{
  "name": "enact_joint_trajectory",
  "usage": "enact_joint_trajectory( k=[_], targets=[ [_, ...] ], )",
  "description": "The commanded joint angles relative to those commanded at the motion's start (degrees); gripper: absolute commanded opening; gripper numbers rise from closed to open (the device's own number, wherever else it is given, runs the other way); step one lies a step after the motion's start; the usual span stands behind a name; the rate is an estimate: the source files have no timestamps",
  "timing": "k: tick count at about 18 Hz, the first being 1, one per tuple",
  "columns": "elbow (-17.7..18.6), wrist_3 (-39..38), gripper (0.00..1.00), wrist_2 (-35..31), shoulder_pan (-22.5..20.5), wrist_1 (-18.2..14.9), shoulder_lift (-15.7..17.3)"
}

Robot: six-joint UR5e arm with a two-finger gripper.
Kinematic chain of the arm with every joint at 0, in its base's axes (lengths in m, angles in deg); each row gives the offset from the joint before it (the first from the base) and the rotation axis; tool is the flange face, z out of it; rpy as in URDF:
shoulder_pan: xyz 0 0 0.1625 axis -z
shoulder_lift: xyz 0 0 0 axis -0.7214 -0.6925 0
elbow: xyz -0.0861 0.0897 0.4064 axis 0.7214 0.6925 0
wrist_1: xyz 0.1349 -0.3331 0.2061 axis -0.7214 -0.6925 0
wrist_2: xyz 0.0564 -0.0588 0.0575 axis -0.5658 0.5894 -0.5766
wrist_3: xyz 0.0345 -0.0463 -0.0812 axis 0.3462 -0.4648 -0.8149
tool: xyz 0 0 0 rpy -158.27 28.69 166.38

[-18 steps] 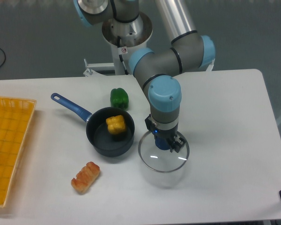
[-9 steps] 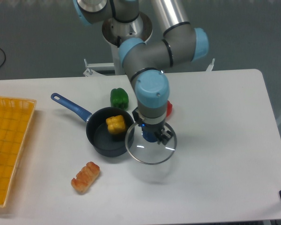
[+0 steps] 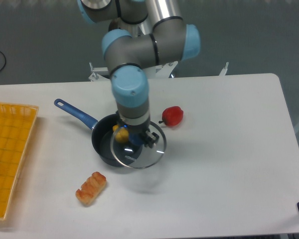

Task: Close the pot lid
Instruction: 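Lift the glass lid and carry it over the blue saucepan, then lower the glass lid onto the saucepan rim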

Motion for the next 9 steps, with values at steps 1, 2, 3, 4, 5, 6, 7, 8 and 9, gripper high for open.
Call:
enact_joint_trajectory(
  k=[1,2,3,4,5,6,7,8,9],
  targets=[
    [0.8,-0.1,0.57,0.1,0.4,0.3,0.2],
    [1.4,-0.2,0.57,0.0,0.8,0.4,0.3],
    [1.7,-0.3,0.57,0.0,1.3,0.4,0.4],
    [2.0,-0.5,0.57,-0.3,1.8,0.6,0.4],
    [2.7,-0.7,0.57,-1.4,2.4,1.4,0.4],
    [3.2,-1.0,0.57,-2.6,2.6,2.6,0.5],
    [3.7,-1.2,0.57,-3.1,2.9,3.2,0.5],
    [4.4,-1.2,0.57,-3.3,3.6,3.4,0.6],
    [4.7,-1.2,0.57,-3.2,4.0,3.5,0.7]
  ],
)
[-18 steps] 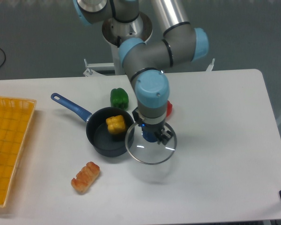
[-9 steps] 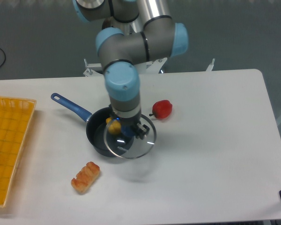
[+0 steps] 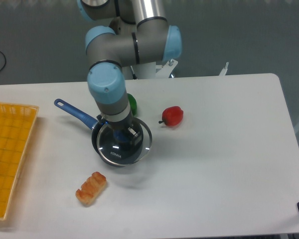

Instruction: Close the pot lid

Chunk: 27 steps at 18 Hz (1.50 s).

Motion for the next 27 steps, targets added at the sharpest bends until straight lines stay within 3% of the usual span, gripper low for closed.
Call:
enact_joint_trajectory(
  k=[19,22,27],
  targets=[
    [3.8,-1.3,0.57,-1.1,2.0,0.3,0.5],
    [5.4,-1.1,0.57,-1.0,1.9,3.2,0.7],
    [5.6,-1.1,0.57,-0.2,1.6,3.5,0.7]
  ],
)
